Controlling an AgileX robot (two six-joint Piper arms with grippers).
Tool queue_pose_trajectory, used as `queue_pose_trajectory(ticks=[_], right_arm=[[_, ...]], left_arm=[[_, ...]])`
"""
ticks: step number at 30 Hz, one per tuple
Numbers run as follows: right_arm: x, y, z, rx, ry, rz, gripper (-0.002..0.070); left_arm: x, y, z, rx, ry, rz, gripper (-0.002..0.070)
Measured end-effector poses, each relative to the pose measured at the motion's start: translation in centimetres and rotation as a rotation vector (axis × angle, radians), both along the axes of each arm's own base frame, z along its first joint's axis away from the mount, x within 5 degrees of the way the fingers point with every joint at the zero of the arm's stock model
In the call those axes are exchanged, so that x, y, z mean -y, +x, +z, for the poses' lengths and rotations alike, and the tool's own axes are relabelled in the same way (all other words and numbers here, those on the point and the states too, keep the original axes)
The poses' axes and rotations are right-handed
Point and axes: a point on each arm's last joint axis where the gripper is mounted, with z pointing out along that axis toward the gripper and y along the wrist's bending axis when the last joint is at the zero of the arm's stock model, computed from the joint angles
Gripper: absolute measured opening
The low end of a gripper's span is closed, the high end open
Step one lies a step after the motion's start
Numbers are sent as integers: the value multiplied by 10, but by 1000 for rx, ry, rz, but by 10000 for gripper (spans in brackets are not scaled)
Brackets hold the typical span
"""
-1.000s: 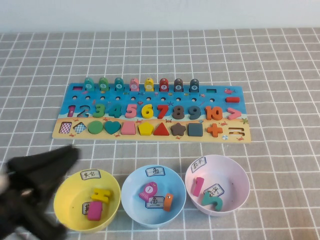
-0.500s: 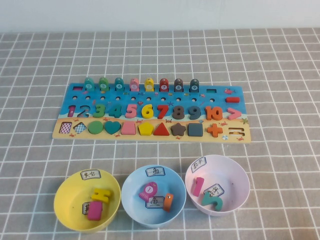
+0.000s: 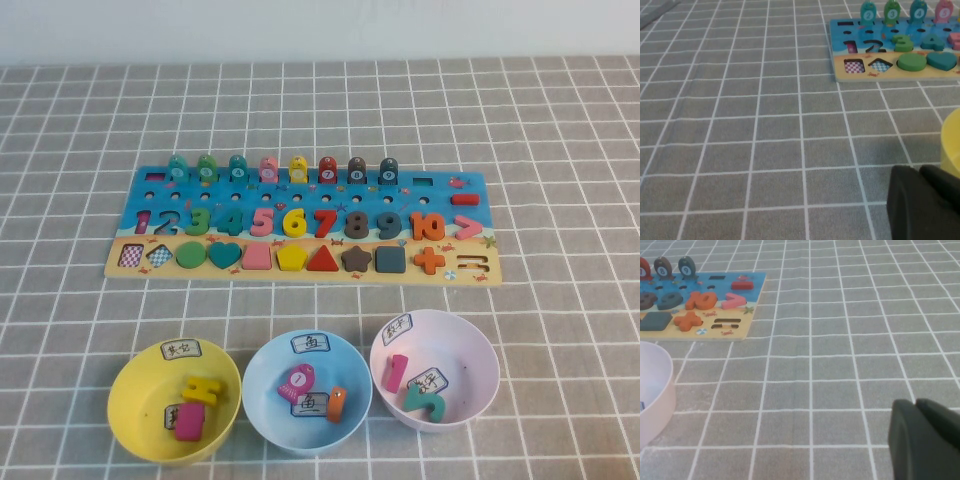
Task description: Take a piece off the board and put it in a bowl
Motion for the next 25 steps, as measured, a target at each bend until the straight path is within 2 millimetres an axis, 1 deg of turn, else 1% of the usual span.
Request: queue_pose_trajectory(ticks=[25], right_arm=[[0,0,0,0,1,0,-17]], left_arm=[[0,0,-1,-10,7,1,-2]])
